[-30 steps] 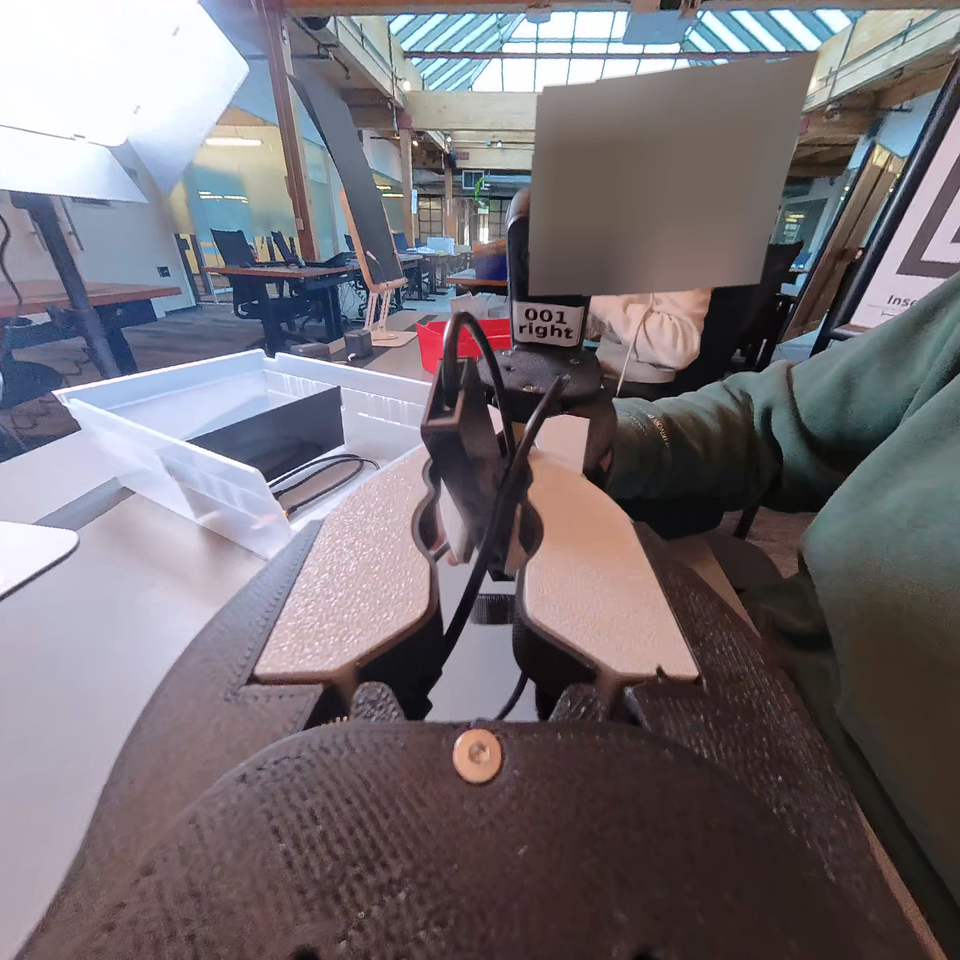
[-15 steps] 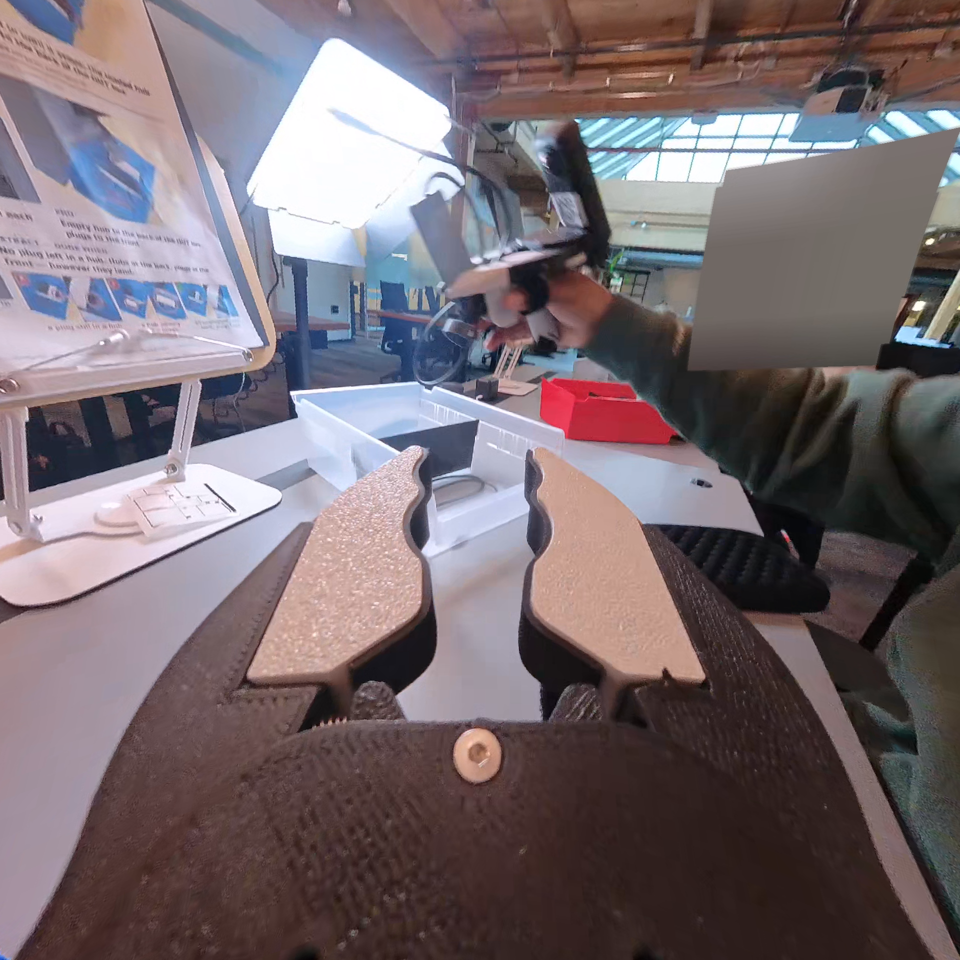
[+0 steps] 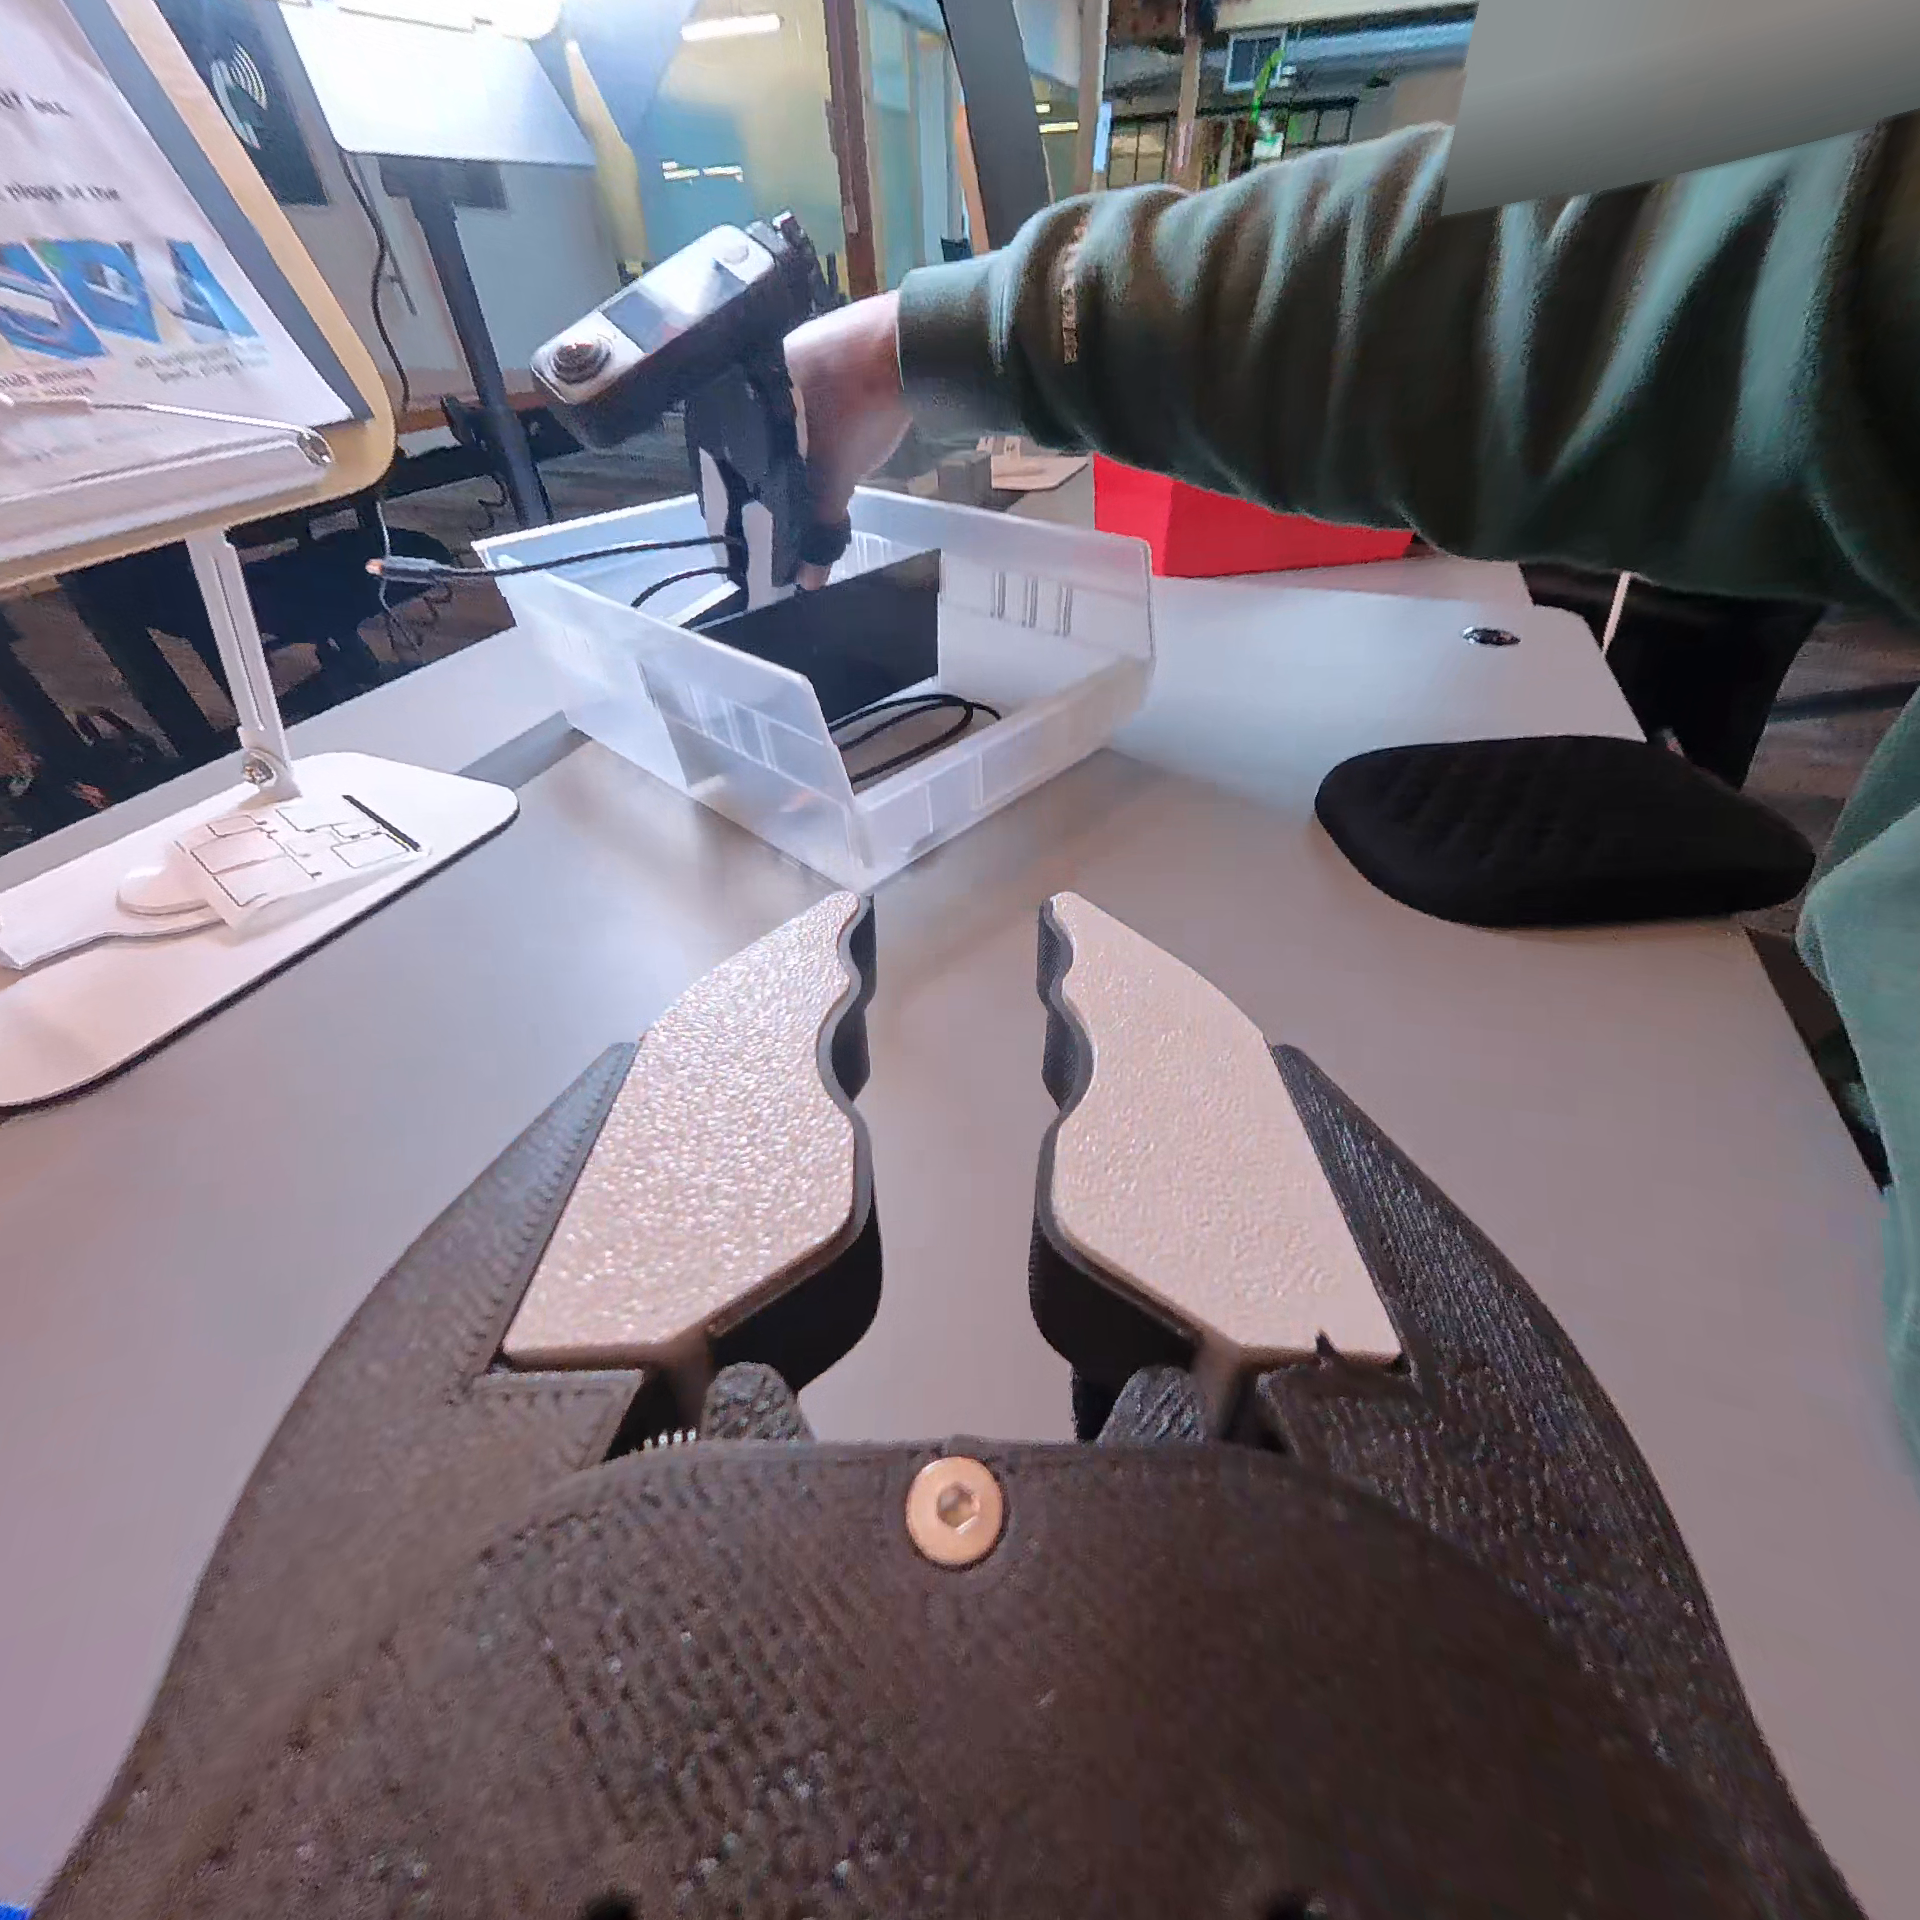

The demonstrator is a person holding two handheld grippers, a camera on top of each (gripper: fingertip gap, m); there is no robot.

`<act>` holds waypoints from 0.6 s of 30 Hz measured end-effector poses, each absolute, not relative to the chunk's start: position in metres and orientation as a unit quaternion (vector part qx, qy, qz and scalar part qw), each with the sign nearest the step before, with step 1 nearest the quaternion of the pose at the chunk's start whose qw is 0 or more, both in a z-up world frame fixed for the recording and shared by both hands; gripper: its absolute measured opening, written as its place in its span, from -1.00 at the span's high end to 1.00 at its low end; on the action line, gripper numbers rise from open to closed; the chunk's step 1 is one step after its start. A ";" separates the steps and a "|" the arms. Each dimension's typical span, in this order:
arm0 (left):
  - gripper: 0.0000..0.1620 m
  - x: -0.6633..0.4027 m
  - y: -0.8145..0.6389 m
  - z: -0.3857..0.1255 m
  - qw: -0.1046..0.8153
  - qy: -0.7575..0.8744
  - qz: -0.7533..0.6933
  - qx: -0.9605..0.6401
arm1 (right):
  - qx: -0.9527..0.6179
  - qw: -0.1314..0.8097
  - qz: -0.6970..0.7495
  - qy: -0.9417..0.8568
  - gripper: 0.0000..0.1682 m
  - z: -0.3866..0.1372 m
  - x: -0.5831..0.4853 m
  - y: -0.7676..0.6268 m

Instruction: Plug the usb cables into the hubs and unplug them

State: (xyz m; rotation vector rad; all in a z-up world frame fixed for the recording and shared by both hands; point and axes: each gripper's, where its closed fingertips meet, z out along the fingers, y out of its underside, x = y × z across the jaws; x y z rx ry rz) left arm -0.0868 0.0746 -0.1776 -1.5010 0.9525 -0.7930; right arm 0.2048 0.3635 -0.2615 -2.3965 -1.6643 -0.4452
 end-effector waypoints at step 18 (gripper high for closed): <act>0.64 -0.079 0.073 -0.196 0.535 0.426 -0.324 -0.654 | -0.745 0.280 -0.025 -0.605 0.40 -0.199 0.109 0.352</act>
